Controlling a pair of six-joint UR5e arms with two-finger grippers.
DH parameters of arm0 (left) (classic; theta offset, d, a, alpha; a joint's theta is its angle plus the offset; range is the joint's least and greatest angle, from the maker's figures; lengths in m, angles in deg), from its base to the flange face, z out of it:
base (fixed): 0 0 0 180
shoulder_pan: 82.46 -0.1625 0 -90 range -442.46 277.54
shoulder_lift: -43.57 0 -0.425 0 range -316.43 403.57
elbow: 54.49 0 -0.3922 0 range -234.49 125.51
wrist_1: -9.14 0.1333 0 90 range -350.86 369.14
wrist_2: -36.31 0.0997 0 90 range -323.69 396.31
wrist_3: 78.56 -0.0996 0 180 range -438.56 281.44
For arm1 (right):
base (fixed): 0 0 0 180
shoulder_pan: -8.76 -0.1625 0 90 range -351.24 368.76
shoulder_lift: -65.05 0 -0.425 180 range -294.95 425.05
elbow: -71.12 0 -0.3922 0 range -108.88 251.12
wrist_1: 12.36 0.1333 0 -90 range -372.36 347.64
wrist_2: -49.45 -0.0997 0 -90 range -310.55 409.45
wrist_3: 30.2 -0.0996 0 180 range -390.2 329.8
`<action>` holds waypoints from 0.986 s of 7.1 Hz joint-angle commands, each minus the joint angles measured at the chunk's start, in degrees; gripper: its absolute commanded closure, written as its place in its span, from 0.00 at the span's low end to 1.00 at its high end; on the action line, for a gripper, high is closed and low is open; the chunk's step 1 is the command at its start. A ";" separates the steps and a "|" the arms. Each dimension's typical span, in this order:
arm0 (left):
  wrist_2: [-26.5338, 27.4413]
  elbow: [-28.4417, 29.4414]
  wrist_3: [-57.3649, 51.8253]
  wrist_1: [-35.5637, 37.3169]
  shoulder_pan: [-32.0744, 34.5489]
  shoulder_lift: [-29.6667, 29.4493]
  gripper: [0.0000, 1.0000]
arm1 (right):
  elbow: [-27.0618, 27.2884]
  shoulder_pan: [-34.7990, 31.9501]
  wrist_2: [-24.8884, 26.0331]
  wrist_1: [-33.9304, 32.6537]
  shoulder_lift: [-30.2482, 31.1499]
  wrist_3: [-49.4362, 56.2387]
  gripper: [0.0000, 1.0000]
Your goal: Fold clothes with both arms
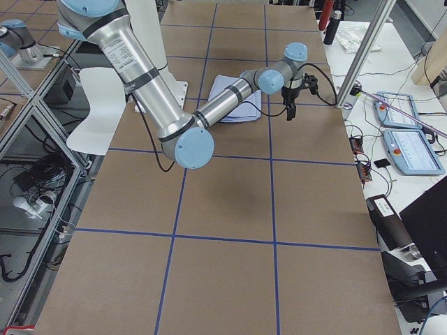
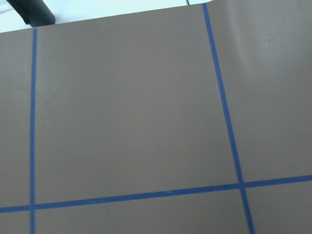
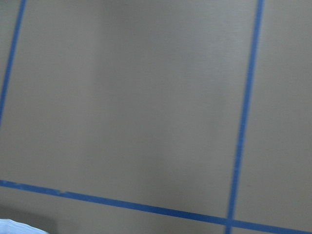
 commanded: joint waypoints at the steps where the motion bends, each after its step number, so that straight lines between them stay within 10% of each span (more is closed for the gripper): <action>1: -1.08 7.91 -16.54 -0.31 7.98 1.86 0.00 | 2.09 -9.96 -4.73 -0.36 11.87 16.67 0.00; 7: -3.63 20.26 -28.23 -11.44 12.23 10.97 0.00 | 2.53 -17.38 -7.31 -0.18 26.14 25.72 0.00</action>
